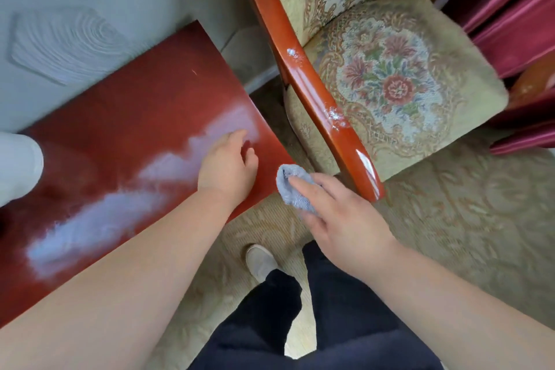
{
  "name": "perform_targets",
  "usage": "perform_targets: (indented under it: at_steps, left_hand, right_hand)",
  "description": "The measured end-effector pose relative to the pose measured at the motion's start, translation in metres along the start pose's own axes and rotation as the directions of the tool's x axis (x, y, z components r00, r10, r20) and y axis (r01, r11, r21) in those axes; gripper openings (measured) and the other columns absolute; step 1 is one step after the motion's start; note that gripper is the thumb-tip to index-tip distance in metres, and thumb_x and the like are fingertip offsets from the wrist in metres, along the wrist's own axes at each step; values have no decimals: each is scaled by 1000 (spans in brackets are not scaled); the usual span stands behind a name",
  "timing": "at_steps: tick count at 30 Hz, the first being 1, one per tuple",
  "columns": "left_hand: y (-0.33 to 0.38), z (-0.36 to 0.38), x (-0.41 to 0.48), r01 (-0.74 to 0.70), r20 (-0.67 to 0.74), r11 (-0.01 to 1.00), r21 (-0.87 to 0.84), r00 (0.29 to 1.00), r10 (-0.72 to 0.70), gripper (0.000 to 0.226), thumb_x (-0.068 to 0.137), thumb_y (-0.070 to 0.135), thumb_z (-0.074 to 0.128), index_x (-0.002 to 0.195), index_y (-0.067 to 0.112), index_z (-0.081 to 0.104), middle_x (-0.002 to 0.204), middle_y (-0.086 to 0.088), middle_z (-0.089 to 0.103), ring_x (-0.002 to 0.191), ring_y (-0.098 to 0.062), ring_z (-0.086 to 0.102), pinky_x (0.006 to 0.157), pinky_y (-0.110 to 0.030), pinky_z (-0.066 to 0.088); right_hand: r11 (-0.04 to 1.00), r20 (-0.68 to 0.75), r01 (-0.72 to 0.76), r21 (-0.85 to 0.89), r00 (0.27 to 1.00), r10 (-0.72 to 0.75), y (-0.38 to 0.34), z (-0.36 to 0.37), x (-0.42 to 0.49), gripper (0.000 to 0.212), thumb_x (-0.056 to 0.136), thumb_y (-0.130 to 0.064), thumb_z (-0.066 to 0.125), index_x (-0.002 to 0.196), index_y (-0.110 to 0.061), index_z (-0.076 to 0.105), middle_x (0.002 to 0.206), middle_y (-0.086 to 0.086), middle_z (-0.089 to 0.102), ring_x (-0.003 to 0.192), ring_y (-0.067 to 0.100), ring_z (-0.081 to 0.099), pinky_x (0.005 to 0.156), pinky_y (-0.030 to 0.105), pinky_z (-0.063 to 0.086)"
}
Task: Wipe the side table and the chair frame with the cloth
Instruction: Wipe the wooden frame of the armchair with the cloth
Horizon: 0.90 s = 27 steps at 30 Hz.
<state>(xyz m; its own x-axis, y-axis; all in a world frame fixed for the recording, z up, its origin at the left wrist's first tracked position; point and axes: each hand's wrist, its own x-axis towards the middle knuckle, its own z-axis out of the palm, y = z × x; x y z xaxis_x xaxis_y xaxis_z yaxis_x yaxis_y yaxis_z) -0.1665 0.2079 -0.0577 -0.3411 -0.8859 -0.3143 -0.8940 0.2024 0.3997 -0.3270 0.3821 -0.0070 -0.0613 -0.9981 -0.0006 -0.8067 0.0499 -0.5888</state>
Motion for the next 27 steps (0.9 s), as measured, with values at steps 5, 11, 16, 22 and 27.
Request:
perform_targets:
  at_steps: [5,11,16,22,27]
  left_hand:
    - [29,-22,-5,-300,-104,954,-20,949,297,42,96,13,62,138,12,64,138,-10,64,131,-30,55,117,-33,36]
    - [48,-46,35,-521,-233,843,135,810,538,53,91,16,60,143,8,58,157,-13,47,138,-33,49,119,-41,38]
    - [50,-25,36,-710,25,646,280,678,734,69,86,20,59,153,13,48,167,-8,36,120,-32,57,99,-49,49]
    - [46,-4,35,-666,63,722,188,742,667,84,83,19,58,163,21,32,176,4,15,86,-28,61,79,-44,54]
    - [42,0,33,-669,41,733,121,741,670,88,82,16,62,164,22,30,176,6,15,85,-25,63,75,-43,56]
  right_hand:
    - [991,-282,-117,64,950,130,6,-34,-28,45,107,-36,44,140,-10,59,137,10,56,119,26,60,100,20,46]
    - [964,-398,-266,-14,886,239,31,-13,-14,46,103,-24,47,144,-5,54,143,23,50,129,38,51,111,43,44]
    - [913,-370,-394,-101,867,333,37,23,1,56,107,-33,39,157,-8,34,158,26,34,142,44,38,117,56,36]
    - [862,-314,-444,-246,878,362,42,8,52,72,103,-44,42,160,-3,25,153,24,42,125,39,57,102,45,49]
    - [872,-202,-392,-294,917,344,41,-3,70,77,102,-45,45,162,-7,18,152,20,43,120,37,59,99,43,51]
